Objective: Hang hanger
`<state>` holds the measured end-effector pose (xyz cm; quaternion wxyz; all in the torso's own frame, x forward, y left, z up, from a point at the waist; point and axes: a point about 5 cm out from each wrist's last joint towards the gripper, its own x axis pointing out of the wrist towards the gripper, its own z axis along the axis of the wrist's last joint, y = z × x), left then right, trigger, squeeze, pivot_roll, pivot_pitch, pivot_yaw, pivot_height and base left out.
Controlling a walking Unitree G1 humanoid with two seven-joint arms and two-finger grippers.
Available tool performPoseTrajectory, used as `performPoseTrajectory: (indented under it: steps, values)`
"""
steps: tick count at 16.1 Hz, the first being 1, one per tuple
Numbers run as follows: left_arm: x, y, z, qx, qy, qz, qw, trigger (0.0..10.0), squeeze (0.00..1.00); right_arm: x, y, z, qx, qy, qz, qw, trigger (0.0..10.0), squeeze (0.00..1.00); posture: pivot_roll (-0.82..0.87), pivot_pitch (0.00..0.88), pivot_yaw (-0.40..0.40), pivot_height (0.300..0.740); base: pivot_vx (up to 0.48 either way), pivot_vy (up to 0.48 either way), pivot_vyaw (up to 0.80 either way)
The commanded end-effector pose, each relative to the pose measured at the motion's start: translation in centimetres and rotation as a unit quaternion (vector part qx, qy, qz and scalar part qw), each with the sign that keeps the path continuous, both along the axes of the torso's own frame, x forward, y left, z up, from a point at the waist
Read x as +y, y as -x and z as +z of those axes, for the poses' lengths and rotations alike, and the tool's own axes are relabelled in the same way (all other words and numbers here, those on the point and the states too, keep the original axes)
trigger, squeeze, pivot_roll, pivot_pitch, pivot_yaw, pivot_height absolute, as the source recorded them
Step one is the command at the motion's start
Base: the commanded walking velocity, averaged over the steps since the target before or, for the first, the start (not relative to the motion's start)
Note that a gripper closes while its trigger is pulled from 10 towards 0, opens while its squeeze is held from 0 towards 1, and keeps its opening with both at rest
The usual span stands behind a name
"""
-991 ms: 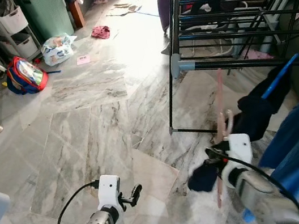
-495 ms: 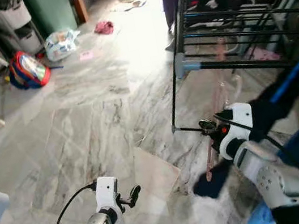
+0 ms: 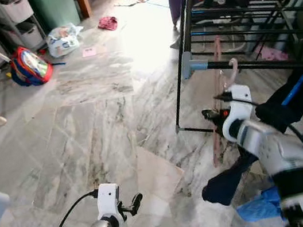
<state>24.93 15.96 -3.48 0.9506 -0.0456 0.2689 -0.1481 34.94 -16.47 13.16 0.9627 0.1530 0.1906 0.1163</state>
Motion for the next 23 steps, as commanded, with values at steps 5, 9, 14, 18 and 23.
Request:
performPoseTrajectory:
  steps: [5, 9, 14, 18, 23]
  values:
    - [0.5, 1.1, -0.9, 0.028, -0.012, 0.006, 1.000, 10.0, 0.00, -0.3, -2.0, 0.5, 0.006, -0.017, -0.016, 1.000, 10.0, 0.00, 0.03, 0.160, 0.009, 0.740, 0.000, 0.000, 0.00]
    - [0.6, 1.1, -0.9, 0.027, -0.014, 0.003, 1.000, 10.0, 0.00, -0.5, -2.8, 0.1, 0.022, -0.036, -0.026, 0.999, 10.0, 0.00, 0.03, 0.159, 0.012, 0.740, 0.000, 0.000, 0.00]
    - [0.6, 1.1, -0.9, 0.028, -0.015, -0.001, 1.000, 10.0, 0.00, -1.1, -3.0, -0.4, 0.030, -0.046, -0.039, 0.998, 10.0, 0.00, 0.03, 0.157, 0.015, 0.740, 0.000, 0.000, 0.00]
    - [0.3, 1.0, -0.9, 0.026, -0.014, -0.007, 1.000, 10.0, 0.00, -1.2, -3.2, -1.2, 0.046, -0.031, -0.040, 0.998, 10.0, 0.00, 0.03, 0.158, 0.013, 0.740, 0.000, 0.000, 0.00]
    - [0.4, 1.1, -0.9, 0.026, -0.014, -0.007, 1.000, 10.0, 0.00, -1.1, -2.7, -2.8, 0.069, -0.015, -0.039, 0.997, 10.0, 0.00, 0.05, 0.150, 0.012, 0.740, 0.000, 0.000, 0.00]
